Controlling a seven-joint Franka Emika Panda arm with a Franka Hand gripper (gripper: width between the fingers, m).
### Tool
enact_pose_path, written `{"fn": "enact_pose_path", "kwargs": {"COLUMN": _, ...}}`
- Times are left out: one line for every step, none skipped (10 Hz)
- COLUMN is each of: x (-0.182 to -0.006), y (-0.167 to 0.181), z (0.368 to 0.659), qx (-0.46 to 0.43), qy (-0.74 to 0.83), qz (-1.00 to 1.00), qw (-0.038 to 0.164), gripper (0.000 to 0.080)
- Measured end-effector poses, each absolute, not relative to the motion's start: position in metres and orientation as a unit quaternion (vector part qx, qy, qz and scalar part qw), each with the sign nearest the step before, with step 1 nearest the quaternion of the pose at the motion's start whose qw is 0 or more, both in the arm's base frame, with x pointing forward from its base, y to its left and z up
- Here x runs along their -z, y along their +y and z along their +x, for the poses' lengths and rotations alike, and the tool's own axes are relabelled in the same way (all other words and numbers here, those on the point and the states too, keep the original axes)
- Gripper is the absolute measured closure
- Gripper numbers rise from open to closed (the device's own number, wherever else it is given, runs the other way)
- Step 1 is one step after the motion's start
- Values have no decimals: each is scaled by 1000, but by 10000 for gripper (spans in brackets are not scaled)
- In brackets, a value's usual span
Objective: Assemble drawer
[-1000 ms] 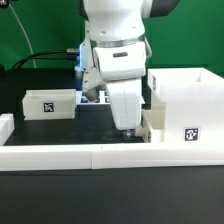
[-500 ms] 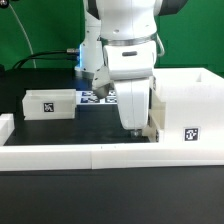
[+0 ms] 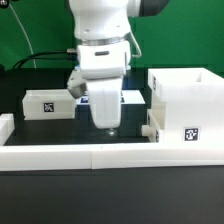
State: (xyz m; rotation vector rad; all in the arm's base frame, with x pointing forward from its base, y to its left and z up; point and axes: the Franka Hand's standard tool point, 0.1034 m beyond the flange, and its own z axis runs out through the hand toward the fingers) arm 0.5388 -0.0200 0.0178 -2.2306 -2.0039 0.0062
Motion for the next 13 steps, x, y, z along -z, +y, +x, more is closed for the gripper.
{"fn": "enact_pose_path", "kwargs": {"x": -23, "y": -27, "z": 531, "qx": -1, "qy": -663, "qz": -746, "qw": 67, "gripper": 151}}
{"fn": "enact_pose_path", "kwargs": {"x": -28, "y": -35, "z": 524, "qx": 3, "qy": -657, "qz": -751, "qw": 60, "gripper": 151}}
{"fn": "enact_pose_path", "kwargs": {"x": -34, "y": -48, "z": 514, "qx": 5, "qy": -649, "qz": -758, "qw": 55, "gripper": 151}}
{"fn": "enact_pose_path", "kwargs": {"x": -38, "y": -63, "z": 502, "qx": 9, "qy": -638, "qz": -769, "qw": 53, "gripper": 151}}
{"fn": "enact_pose_path", "kwargs": {"x": -41, "y": -73, "z": 493, "qx": 7, "qy": -630, "qz": -775, "qw": 52, "gripper": 151}}
{"fn": "enact_pose_path", "kwargs": {"x": -48, "y": -81, "z": 490, "qx": 6, "qy": -632, "qz": -774, "qw": 50, "gripper": 151}}
{"fn": "enact_pose_path", "kwargs": {"x": -60, "y": -86, "z": 494, "qx": -2, "qy": -643, "qz": -764, "qw": 54, "gripper": 151}}
{"fn": "enact_pose_path", "kwargs": {"x": -61, "y": -86, "z": 497, "qx": 2, "qy": -638, "qz": -769, "qw": 50, "gripper": 151}}
{"fn": "enact_pose_path", "kwargs": {"x": -59, "y": -85, "z": 496, "qx": 0, "qy": -635, "qz": -771, "qw": 52, "gripper": 151}}
{"fn": "enact_pose_path", "kwargs": {"x": -59, "y": -85, "z": 496, "qx": 0, "qy": -624, "qz": -780, "qw": 52, "gripper": 151}}
{"fn": "enact_pose_path", "kwargs": {"x": -59, "y": -84, "z": 496, "qx": -2, "qy": -585, "qz": -809, "qw": 52, "gripper": 151}}
{"fn": "enact_pose_path", "kwargs": {"x": -59, "y": -87, "z": 495, "qx": 1, "qy": -552, "qz": -832, "qw": 54, "gripper": 151}}
{"fn": "enact_pose_path", "kwargs": {"x": -58, "y": -98, "z": 489, "qx": 9, "qy": -495, "qz": -867, "qw": 54, "gripper": 151}}
